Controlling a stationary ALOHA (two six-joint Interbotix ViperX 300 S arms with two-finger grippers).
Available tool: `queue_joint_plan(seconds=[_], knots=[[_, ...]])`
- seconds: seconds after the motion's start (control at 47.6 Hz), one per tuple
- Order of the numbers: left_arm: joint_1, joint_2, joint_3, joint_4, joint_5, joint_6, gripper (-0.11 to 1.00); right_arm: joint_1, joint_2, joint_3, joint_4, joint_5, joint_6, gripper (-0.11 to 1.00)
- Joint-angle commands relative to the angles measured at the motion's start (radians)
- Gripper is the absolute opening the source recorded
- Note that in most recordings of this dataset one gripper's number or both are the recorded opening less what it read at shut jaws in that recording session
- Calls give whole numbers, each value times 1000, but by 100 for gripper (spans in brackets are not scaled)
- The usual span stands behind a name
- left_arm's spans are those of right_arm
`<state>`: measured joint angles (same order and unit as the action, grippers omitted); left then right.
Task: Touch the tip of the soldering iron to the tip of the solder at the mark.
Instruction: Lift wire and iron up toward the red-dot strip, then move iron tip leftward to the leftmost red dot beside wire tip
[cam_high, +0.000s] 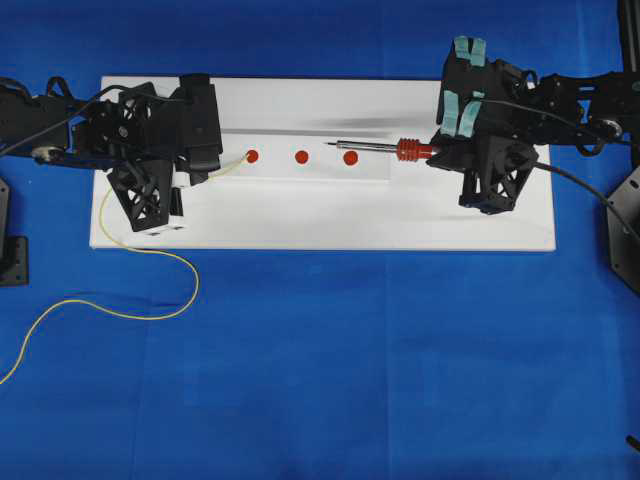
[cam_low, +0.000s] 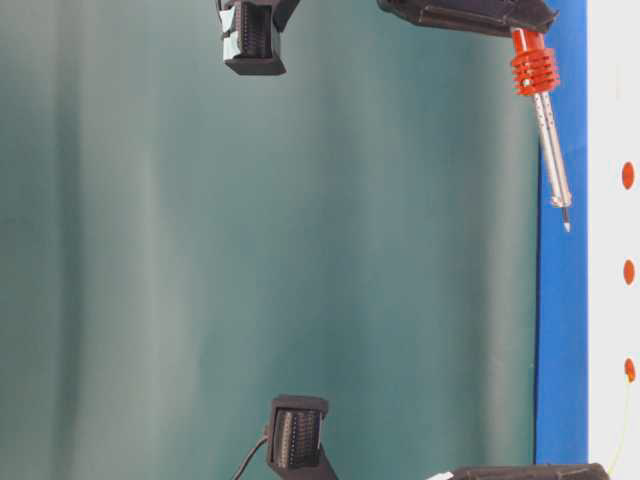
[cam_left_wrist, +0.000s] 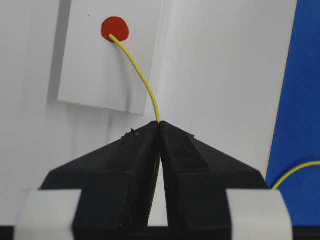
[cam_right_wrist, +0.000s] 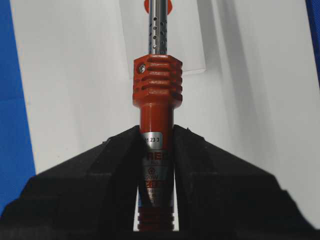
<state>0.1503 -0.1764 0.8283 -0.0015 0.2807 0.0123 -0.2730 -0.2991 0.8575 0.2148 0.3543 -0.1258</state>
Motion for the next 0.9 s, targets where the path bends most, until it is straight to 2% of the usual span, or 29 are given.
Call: queue_joint_plan(seconds=[0.0, 0.189, 0.315, 0.672, 0.883], knots=[[-2, -9, -11, 2, -8, -2, 2, -2, -6, -26, -2, -8, 2, 6], [-2, -9, -11, 2, -6, -2, 2, -2, 6, -38, 0, -5, 3, 6], [-5, -9, -11, 2, -5, -2, 2, 3, 44, -80, 0, 3, 3, 6], [-8, -9, -11, 2, -3, -2, 2, 26, 199, -253, -3, 81, -3, 6], [-6, -9, -12, 2, -3, -2, 2, 31, 276, -330, -25, 106, 0, 6]])
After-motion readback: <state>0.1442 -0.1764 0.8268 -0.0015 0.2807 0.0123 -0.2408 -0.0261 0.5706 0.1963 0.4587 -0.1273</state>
